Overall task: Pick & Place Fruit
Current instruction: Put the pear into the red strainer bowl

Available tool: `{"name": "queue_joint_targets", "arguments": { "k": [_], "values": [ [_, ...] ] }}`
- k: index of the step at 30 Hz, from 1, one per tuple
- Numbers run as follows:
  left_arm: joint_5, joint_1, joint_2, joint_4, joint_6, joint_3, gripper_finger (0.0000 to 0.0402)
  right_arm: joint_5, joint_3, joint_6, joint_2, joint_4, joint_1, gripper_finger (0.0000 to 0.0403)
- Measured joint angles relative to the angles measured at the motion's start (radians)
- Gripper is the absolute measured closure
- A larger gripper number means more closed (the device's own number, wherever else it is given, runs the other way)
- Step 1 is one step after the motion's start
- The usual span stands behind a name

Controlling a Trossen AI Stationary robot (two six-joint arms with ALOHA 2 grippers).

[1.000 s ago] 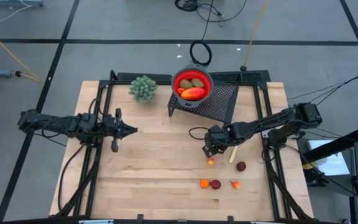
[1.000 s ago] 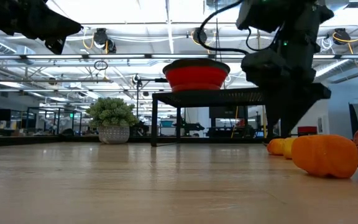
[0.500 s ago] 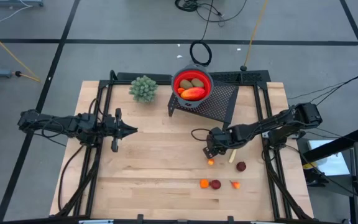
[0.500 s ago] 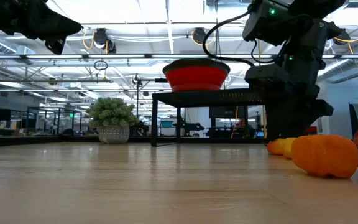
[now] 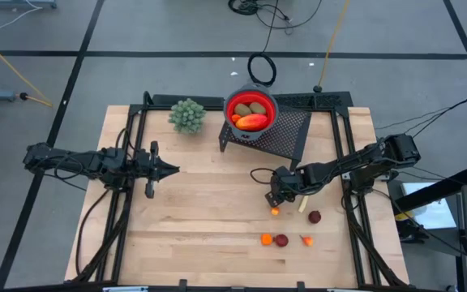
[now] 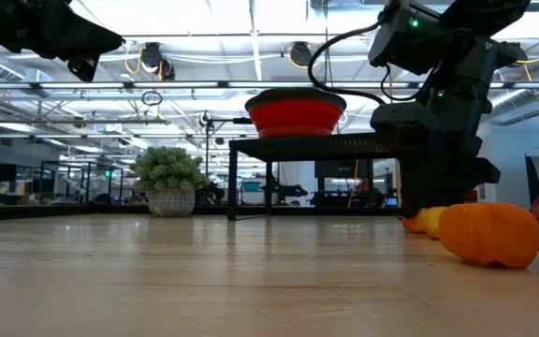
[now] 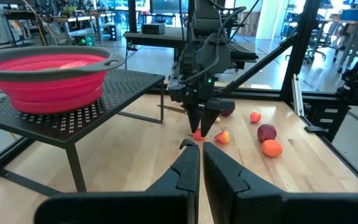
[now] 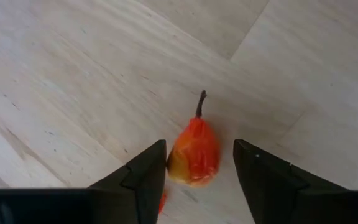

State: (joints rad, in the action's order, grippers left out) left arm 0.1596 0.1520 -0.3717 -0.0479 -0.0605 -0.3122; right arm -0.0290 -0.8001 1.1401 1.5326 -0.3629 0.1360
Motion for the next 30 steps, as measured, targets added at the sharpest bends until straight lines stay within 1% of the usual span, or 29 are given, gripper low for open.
{"name": "queue_joint_targets", "arguments": {
  "k": [7,12,16,20,25,30],
  "values": [
    [0.0,0.0,0.0,0.0,0.0,0.0,0.038,0.003,0.0,-0.004,0.0,-0.001,0.0,0.0274],
    [0.0,0.0,0.0,0.0,0.0,0.0,0.038,0.009,0.0,-0.004,-0.003,0.001,0.0,0.0299],
    [0.0,0.0,0.0,0.0,0.0,0.0,0.038,0.09,0.001,-0.064,-0.031,0.038,0.0,0.0303],
    [0.0,0.0,0.0,0.0,0.0,0.0,0.038,0.139,0.001,-0.152,-0.093,0.128,0.001,0.0303],
    [-0.001,0.0,0.0,0.0,-0.013,0.0,0.038,0.139,0.001,-0.281,-0.201,0.291,0.001,0.0305],
    [-0.002,0.0,0.0,0.0,-0.024,0.0,0.038,0.144,0.001,-0.423,-0.303,0.507,0.001,0.0302]
  ]
}}
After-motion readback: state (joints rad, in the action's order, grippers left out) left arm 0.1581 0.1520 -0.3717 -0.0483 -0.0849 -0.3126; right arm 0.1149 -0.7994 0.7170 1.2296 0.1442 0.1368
